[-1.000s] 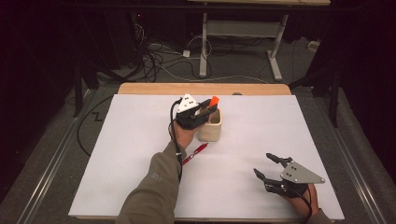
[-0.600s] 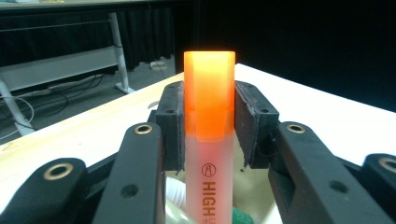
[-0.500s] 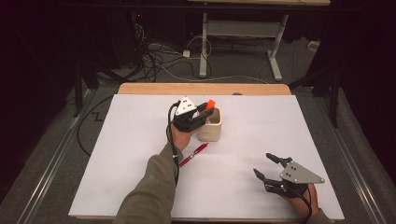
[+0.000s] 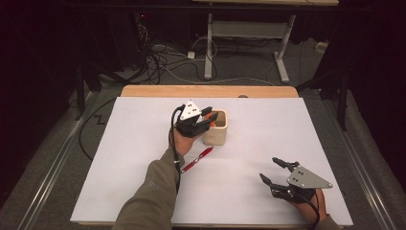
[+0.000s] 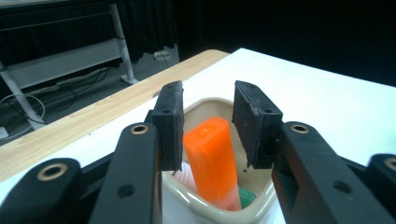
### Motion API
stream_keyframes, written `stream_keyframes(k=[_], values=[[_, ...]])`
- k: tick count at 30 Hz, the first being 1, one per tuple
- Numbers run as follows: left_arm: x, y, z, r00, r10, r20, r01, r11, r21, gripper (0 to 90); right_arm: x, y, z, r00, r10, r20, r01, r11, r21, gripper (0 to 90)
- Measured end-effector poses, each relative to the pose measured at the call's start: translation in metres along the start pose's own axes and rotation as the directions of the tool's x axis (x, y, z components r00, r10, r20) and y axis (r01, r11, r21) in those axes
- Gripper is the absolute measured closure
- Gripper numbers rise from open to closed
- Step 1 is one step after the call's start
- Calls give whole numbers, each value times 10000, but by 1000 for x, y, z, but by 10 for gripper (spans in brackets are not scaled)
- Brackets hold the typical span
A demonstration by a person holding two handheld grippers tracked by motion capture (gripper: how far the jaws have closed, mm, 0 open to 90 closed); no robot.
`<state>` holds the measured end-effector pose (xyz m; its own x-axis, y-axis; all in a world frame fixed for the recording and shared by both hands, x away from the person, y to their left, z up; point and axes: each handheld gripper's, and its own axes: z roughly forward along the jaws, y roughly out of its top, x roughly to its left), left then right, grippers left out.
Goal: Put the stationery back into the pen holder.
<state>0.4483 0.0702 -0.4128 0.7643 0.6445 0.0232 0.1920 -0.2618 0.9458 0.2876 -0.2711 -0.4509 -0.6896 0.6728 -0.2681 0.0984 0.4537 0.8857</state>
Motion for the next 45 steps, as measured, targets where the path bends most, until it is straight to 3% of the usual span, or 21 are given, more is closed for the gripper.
stream_keyframes(k=[9,20,23,29,31,36,45], values=[[-2,8,-16,9982,509,-302,-506,9986,119,514,1,0,0,10000,-15,-14,15,10000,4,333],[-4,9,-36,9924,1185,-345,-1150,9893,898,448,1,0,0,10000,6,-25,-5,10000,45,333],[-4,8,-42,9929,1162,-245,-1129,9877,1085,412,1,0,0,10000,4,-22,-4,10000,44,333],[-10,8,-51,9848,1726,-191,-1670,9716,1677,411,1,0,0,10000,35,-49,-35,10000,56,333],[-13,7,-53,9821,1837,-414,-1727,9662,1912,328,1,0,0,10000,63,-74,-62,10000,62,333],[-18,4,-60,9806,1923,-375,-1801,9600,2142,319,1,0,0,10000,5,-4,-5,10000,59,332],[-25,-9,-72,9829,1818,-275,-1707,9577,2315,272,1,0,0,10000,16,1,-16,10000,82,328]])
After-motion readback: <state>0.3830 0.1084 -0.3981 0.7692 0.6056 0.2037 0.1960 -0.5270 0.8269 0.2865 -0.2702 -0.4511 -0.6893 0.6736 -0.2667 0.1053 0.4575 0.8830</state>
